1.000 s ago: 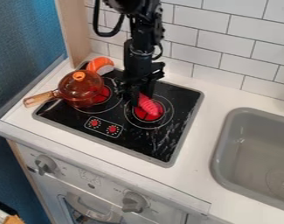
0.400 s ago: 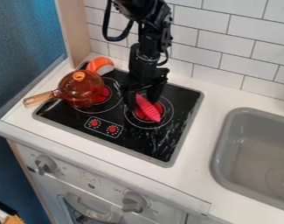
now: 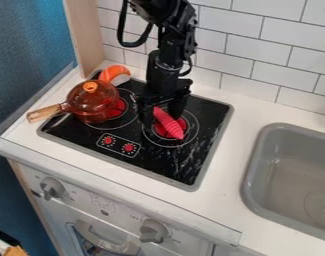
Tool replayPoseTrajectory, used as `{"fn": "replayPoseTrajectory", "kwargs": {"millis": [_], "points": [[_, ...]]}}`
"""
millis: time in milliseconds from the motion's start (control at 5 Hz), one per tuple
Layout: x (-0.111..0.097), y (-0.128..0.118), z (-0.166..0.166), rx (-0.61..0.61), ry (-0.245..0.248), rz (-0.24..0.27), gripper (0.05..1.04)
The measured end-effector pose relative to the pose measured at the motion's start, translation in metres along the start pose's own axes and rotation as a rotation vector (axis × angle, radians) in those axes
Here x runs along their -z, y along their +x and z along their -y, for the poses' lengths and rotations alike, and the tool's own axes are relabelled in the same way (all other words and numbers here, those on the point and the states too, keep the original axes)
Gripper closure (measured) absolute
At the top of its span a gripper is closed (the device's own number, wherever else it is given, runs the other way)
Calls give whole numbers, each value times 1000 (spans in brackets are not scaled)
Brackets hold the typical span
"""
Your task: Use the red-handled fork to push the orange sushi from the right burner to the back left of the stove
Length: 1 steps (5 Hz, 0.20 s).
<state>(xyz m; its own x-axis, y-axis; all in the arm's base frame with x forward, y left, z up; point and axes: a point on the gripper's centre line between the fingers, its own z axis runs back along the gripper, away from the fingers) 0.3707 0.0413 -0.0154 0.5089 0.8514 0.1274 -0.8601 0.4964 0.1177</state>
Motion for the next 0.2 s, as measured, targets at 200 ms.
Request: {"fn": "replayPoseTrajectory", "kwargs": {"millis": [200], "points": [[-31, 4, -2, -12, -63, 56, 83]]}}
